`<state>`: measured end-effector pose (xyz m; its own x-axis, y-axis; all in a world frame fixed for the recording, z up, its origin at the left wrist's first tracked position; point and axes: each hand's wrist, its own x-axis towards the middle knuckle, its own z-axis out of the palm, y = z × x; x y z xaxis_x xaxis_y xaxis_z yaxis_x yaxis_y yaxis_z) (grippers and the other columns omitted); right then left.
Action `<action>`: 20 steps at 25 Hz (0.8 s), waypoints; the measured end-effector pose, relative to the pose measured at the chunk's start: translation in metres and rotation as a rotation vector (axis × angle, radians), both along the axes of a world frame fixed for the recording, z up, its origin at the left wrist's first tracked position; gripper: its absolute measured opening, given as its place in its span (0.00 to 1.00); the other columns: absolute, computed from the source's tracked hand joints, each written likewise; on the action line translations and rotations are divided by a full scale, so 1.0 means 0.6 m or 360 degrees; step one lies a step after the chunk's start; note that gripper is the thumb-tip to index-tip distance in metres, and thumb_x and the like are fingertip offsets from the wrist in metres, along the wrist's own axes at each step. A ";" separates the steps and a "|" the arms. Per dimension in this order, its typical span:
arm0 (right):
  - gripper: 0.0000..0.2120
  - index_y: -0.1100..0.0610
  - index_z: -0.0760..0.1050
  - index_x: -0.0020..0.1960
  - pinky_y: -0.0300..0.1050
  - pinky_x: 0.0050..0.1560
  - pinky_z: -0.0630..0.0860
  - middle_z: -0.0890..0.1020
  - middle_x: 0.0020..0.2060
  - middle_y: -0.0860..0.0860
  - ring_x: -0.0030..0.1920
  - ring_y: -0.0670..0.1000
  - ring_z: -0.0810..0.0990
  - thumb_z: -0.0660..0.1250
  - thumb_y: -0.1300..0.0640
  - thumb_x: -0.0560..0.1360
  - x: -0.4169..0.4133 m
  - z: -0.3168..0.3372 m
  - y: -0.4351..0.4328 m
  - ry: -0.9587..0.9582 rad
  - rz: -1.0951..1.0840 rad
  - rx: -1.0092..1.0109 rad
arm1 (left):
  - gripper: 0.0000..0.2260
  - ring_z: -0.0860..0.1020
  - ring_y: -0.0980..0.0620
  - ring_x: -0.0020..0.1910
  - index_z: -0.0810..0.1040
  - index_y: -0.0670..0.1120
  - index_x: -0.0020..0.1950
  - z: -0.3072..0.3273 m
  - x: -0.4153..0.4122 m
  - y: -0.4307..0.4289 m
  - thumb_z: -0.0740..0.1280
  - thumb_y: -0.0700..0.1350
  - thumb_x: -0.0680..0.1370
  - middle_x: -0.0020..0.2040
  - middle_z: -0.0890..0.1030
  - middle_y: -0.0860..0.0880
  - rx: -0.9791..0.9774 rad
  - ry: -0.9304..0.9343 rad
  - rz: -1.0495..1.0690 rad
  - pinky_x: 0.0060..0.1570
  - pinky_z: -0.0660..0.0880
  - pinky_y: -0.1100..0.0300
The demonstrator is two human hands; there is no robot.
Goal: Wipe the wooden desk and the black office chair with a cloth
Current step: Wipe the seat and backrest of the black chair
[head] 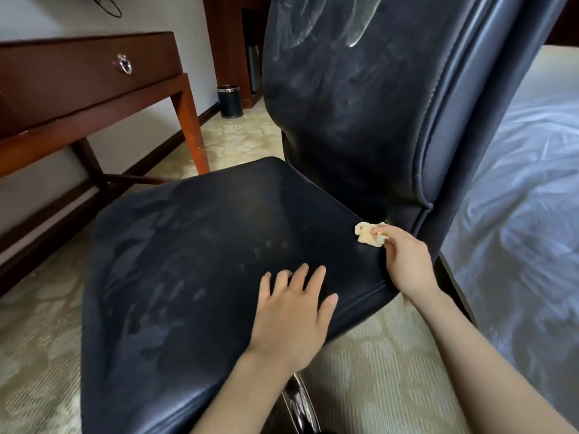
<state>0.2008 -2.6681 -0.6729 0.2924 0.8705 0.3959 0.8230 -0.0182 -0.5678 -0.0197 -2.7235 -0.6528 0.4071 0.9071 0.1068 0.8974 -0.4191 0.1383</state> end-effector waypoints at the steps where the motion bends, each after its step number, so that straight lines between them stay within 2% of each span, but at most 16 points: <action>1: 0.19 0.54 0.77 0.61 0.47 0.59 0.70 0.79 0.60 0.52 0.59 0.58 0.77 0.56 0.68 0.78 0.006 0.003 0.020 -0.0058 -0.0033 -0.0071 | 0.25 0.51 0.50 0.75 0.48 0.56 0.77 0.004 -0.013 0.013 0.43 0.59 0.81 0.78 0.53 0.53 0.0005 0.0012 0.0011 0.74 0.43 0.49; 5: 0.25 0.48 0.75 0.60 0.49 0.47 0.68 0.79 0.57 0.57 0.54 0.64 0.76 0.53 0.70 0.73 0.018 0.018 0.098 -0.0239 -0.0139 -0.0278 | 0.25 0.43 0.50 0.76 0.46 0.57 0.77 0.013 -0.064 0.057 0.43 0.60 0.81 0.78 0.46 0.54 -0.0038 0.0088 0.0136 0.73 0.38 0.48; 9: 0.24 0.53 0.76 0.58 0.50 0.49 0.69 0.80 0.53 0.61 0.53 0.65 0.75 0.55 0.72 0.70 0.004 0.024 0.164 -0.0335 -0.0143 -0.0260 | 0.25 0.41 0.51 0.76 0.46 0.59 0.77 0.012 -0.139 0.088 0.43 0.61 0.80 0.78 0.45 0.55 -0.0018 0.0099 0.0374 0.73 0.39 0.49; 13: 0.24 0.53 0.79 0.57 0.46 0.46 0.65 0.81 0.53 0.58 0.54 0.62 0.77 0.58 0.72 0.69 -0.035 0.015 0.180 -0.0455 0.0073 -0.0109 | 0.25 0.42 0.50 0.77 0.47 0.58 0.77 0.007 -0.193 0.103 0.44 0.60 0.80 0.78 0.46 0.54 -0.0007 0.0115 0.0584 0.73 0.41 0.48; 17: 0.25 0.53 0.79 0.59 0.48 0.58 0.70 0.80 0.58 0.54 0.60 0.59 0.76 0.58 0.72 0.69 -0.098 0.017 0.157 -0.0487 0.0615 0.0035 | 0.25 0.42 0.50 0.77 0.49 0.57 0.77 -0.015 -0.196 0.104 0.45 0.60 0.80 0.78 0.47 0.54 0.0022 -0.0009 0.0625 0.73 0.41 0.48; 20: 0.26 0.54 0.79 0.60 0.46 0.66 0.65 0.80 0.58 0.51 0.62 0.54 0.75 0.57 0.73 0.69 -0.152 0.019 0.104 -0.0536 0.0981 0.0110 | 0.24 0.43 0.51 0.77 0.52 0.58 0.76 -0.034 -0.187 0.092 0.46 0.59 0.80 0.78 0.49 0.55 0.0016 -0.0093 0.0627 0.73 0.40 0.47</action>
